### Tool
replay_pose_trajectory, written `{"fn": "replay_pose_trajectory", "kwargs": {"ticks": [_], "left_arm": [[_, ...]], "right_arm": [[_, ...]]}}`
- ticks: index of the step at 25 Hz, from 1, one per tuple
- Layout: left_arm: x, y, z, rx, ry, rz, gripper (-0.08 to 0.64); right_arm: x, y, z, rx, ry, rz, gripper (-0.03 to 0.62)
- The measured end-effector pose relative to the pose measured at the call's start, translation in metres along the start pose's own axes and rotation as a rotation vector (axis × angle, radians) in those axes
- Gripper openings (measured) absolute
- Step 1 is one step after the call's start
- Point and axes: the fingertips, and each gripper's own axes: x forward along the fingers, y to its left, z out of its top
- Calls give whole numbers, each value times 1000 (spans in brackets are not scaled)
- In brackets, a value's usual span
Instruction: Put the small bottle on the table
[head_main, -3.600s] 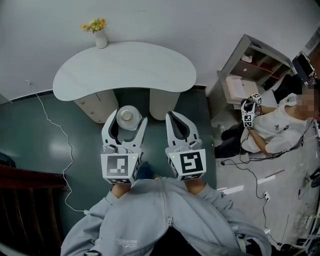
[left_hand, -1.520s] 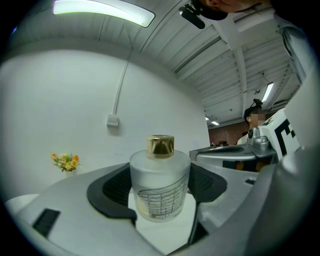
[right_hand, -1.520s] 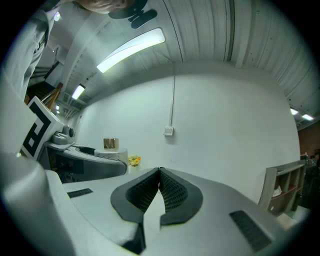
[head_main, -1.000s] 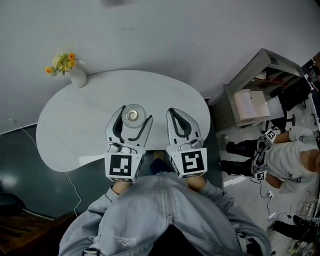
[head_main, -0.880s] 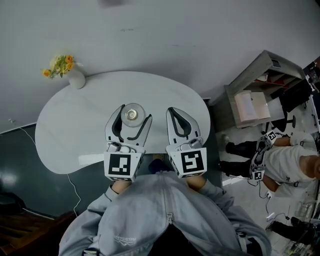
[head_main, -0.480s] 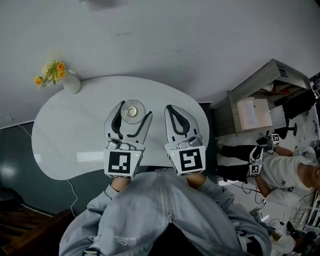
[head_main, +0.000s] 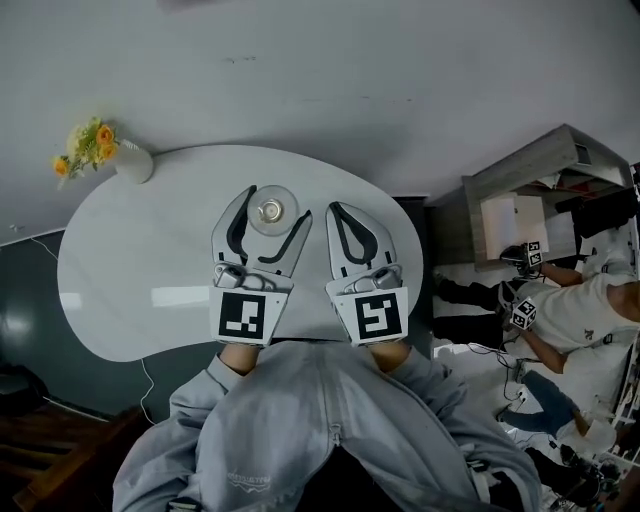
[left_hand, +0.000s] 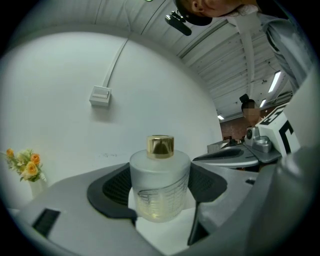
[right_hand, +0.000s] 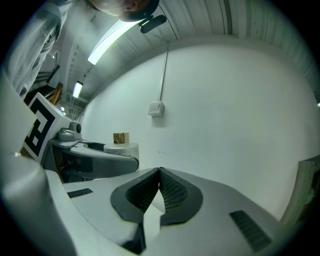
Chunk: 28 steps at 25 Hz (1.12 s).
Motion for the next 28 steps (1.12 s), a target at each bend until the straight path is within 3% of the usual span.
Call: {"fn": "replay_pose_trajectory", "kwargs": {"ticks": [11,28], "left_arm": [[42,17,-35,-8,37,-79,331],[92,44,-118,-12,110,-111,331]], "right_arm": [[40,-14,-34,25,35,-39,26],[89,-36,-104,75,91,-80,26]]}}
